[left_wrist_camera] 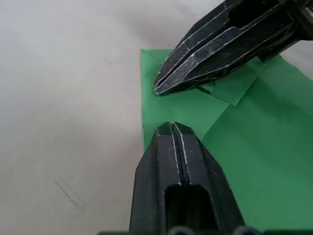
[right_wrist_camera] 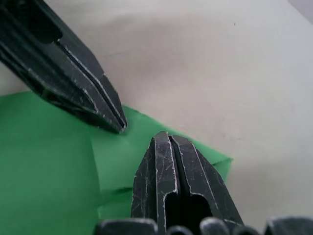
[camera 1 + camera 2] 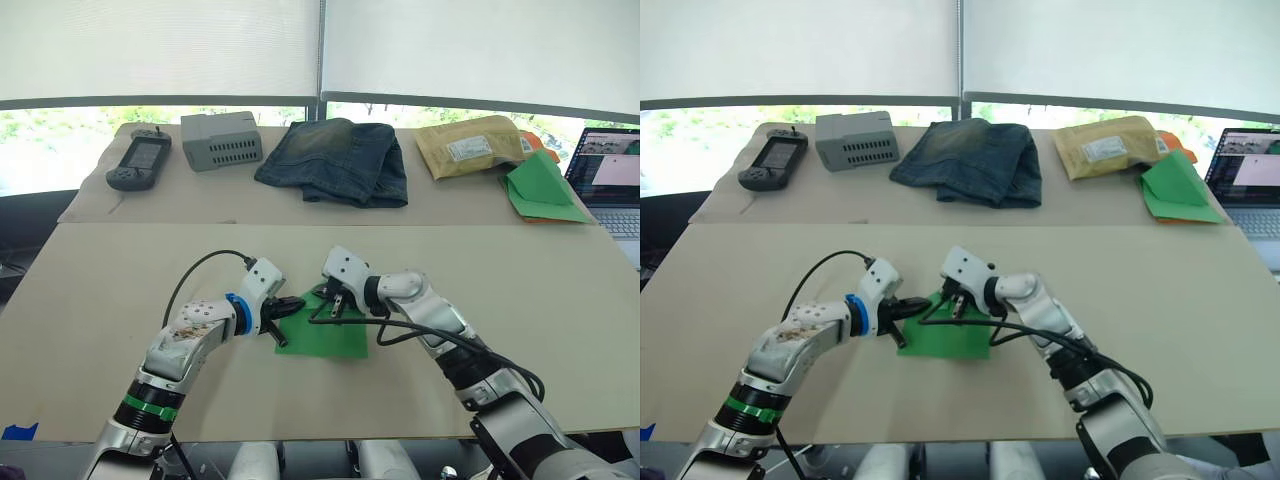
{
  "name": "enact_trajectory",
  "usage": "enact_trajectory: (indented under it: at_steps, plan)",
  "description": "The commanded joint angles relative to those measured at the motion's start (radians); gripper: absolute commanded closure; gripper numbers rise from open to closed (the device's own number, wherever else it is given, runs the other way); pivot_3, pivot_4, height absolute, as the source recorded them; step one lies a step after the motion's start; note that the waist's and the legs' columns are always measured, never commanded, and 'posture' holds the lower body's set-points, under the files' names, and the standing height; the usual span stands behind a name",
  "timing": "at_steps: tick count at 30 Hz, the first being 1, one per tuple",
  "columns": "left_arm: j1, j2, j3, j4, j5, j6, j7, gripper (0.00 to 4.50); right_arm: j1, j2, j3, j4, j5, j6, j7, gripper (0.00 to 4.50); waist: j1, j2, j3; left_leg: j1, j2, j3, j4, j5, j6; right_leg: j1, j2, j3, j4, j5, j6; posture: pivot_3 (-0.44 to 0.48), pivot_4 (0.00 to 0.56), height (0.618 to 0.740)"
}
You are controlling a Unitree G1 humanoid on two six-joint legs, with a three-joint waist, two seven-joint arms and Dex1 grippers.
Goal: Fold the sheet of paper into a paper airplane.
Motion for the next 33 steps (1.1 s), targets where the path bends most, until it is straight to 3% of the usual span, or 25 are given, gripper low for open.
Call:
enact_trajectory:
  at_steps: [1,6,12,24,29,33]
  plan:
    - [0.013,-0.004,-0.021,0.004,0.004,0.026,-0.002,4.49,0.004,0.01,0.021,0.02,-0.017,0.0,-0.001,4.5,0.0,0.0,0.0,0.0,0.0,0.0,0.0,0.0,0.0,0.0,0.0,0.0,0.0,0.0,0.0,0.0,0.15,0.74]
    - [0.016,-0.003,-0.019,-0.002,0.003,0.029,-0.002,4.49,0.019,0.015,0.033,0.018,-0.023,0.007,0.003,4.5,-0.001,0.0,0.0,0.0,0.0,0.0,0.0,0.0,0.0,0.0,0.0,0.0,0.0,0.0,0.0,0.0,0.15,0.74]
    - [0.016,-0.001,-0.018,-0.003,0.003,0.032,-0.002,4.49,-0.008,0.027,-0.008,0.084,-0.061,0.056,-0.102,4.5,-0.002,0.0,0.0,0.001,0.0,0.0,0.0,0.0,0.0,0.0,0.0,0.0,0.0,0.0,0.0,0.0,0.15,0.74]
    - [0.027,0.002,-0.029,-0.003,0.015,0.014,-0.007,4.49,0.004,-0.034,-0.059,0.017,-0.019,0.087,-0.093,4.5,0.01,0.0,0.0,-0.003,-0.002,0.0,0.0,0.0,0.0,0.0,-0.002,0.0,-0.001,0.001,-0.002,0.0,0.15,0.74]
    - [0.018,0.003,-0.031,0.008,0.018,0.01,-0.012,4.49,0.012,-0.022,-0.071,-0.012,0.002,0.049,-0.086,4.5,0.01,0.0,0.0,-0.003,-0.002,0.0,0.0,0.0,0.0,0.0,-0.002,0.0,-0.001,0.001,-0.002,0.0,0.15,0.74]
    - [0.017,0.001,-0.032,0.007,0.019,0.011,-0.012,4.49,0.016,-0.021,-0.085,-0.094,0.024,-0.146,-0.064,4.5,0.008,0.001,0.0,-0.004,-0.002,0.0,0.0,0.0,0.0,-0.001,-0.002,0.0,-0.002,0.001,-0.001,0.0,0.15,0.74]
